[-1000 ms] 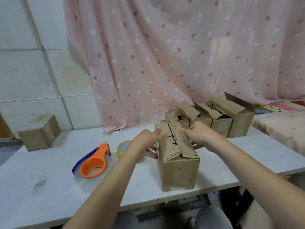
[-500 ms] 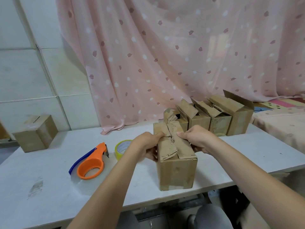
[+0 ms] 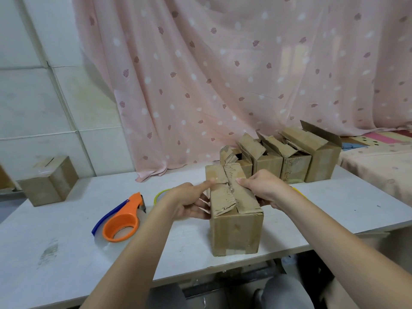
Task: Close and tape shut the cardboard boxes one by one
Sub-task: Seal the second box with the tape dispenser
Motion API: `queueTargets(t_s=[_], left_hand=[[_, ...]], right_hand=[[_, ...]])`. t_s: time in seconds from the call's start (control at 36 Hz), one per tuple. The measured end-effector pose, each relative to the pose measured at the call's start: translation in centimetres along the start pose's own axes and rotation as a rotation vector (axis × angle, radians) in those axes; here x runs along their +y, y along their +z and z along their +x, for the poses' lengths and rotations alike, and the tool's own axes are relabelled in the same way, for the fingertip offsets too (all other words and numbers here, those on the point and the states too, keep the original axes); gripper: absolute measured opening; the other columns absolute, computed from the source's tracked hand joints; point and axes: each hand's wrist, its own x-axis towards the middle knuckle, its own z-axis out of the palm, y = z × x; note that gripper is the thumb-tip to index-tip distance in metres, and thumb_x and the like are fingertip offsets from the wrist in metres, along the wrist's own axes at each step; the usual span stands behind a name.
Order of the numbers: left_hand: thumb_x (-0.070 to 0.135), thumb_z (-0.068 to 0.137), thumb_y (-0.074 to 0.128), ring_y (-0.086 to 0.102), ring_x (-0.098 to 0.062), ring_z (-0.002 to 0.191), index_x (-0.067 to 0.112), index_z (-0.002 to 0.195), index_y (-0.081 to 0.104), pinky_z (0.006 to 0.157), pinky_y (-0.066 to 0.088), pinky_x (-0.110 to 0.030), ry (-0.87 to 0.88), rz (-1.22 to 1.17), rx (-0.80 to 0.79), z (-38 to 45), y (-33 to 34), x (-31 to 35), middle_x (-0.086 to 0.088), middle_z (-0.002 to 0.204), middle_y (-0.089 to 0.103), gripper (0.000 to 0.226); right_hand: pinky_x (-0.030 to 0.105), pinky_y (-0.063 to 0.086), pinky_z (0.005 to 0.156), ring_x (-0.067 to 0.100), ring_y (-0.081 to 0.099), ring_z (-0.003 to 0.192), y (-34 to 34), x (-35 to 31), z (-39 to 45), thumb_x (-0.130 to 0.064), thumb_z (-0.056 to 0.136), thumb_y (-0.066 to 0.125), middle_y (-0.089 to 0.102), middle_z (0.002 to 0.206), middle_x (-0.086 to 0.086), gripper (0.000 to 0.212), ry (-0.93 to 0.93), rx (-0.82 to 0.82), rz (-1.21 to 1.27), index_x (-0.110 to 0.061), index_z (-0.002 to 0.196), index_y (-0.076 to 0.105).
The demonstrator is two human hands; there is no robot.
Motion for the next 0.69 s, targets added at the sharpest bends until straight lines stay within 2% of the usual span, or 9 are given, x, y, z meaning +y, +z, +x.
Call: queueTargets(t_s=[0.06,0.11,0.17,0.19,0.28,0.36,0.44,0.53,0.69], left_hand=[[0.052,0.089,0.067,0.074,-0.040,0.082,-0.013,0.113,0.059,0.072,0.063,-0.043,-0.022,-0.053,-0.005,0.0,-0.3,-0.2,-0.029,0.096,0.072,0.070],[0.052,0.089,0.067,0.074,-0.039,0.080,-0.014,0.112,0.060,0.070,0.063,-0.042,-0.018,-0.050,0.013,-0.1,-0.1,-0.1,-0.029,0.096,0.072,0.070],[0.054,0.085,0.070,0.074,-0.039,0.079,-0.014,0.111,0.059,0.065,0.063,-0.041,0.000,0.001,0.039,-0.1,0.4,0.5,-0.030,0.096,0.072,0.074],[0.055,0.085,0.069,0.074,-0.039,0.077,-0.014,0.111,0.058,0.062,0.063,-0.042,0.009,0.031,0.048,-0.1,0.7,0.8,-0.030,0.098,0.071,0.075],[0.052,0.088,0.068,0.071,-0.040,0.076,-0.013,0.113,0.055,0.061,0.062,-0.046,0.011,0.104,0.068,0.2,1.7,1.9,-0.030,0.104,0.068,0.071],[0.044,0.088,0.072,0.072,-0.043,0.087,-0.012,0.109,0.058,0.075,0.061,-0.052,-0.006,0.163,0.081,0.6,2.1,2.4,-0.030,0.104,0.069,0.061],[0.039,0.084,0.077,0.073,-0.042,0.087,-0.013,0.108,0.059,0.073,0.061,-0.052,-0.001,0.164,0.081,0.6,1.8,2.1,-0.030,0.100,0.070,0.060],[0.032,0.086,0.076,0.073,-0.041,0.086,-0.014,0.111,0.058,0.067,0.062,-0.049,0.021,0.149,0.091,0.5,1.6,1.6,-0.030,0.099,0.070,0.055],[0.032,0.088,0.073,0.073,-0.040,0.087,-0.011,0.112,0.060,0.074,0.061,-0.052,0.023,0.150,0.068,0.7,1.6,1.7,-0.029,0.102,0.071,0.051]], right_hand=[[0.038,0.042,0.065,0.024,0.047,0.066,0.1,1.6,2.5,-0.072,0.055,0.066,0.052,0.079,0.003,0.100,-0.027,0.005,-0.017,0.010,0.113,0.058],[0.038,0.042,0.067,0.024,0.048,0.066,0.4,1.5,2.7,-0.067,0.062,0.064,0.057,0.077,0.009,0.093,-0.020,0.013,-0.025,0.012,0.113,0.056],[0.038,0.044,0.068,0.024,0.051,0.066,0.5,0.3,1.1,-0.061,0.069,0.063,0.073,0.096,0.017,0.086,-0.022,0.036,-0.029,0.012,0.113,0.057],[0.038,0.045,0.067,0.024,0.051,0.067,0.6,0.3,1.1,-0.060,0.072,0.063,0.071,0.108,0.019,0.083,-0.019,0.030,-0.032,0.012,0.114,0.058],[0.040,0.049,0.069,0.024,0.051,0.069,0.4,0.5,1.4,-0.060,0.074,0.063,0.063,0.117,0.023,0.082,-0.042,0.009,-0.035,0.011,0.116,0.057],[0.054,0.059,0.082,0.029,0.066,0.068,0.3,-0.9,-0.8,-0.051,0.087,0.066,0.069,0.105,0.029,0.070,-0.048,-0.001,-0.041,0.014,0.114,0.061],[0.039,0.063,0.067,0.028,0.074,0.068,0.1,-1.5,-1.5,-0.033,0.098,0.064,0.076,0.085,0.017,0.046,-0.038,-0.021,-0.009,0.012,0.103,0.070],[0.028,0.056,0.052,0.022,0.068,0.055,0.0,-1.6,-1.8,-0.030,0.098,0.064,0.074,0.076,0.013,0.043,-0.030,-0.019,-0.010,0.012,0.100,0.071],[0.044,0.062,0.074,0.032,0.074,0.072,0.3,-1.8,-1.8,-0.035,0.096,0.065,0.076,0.087,0.018,0.048,-0.028,-0.010,-0.020,0.012,0.103,0.069]])
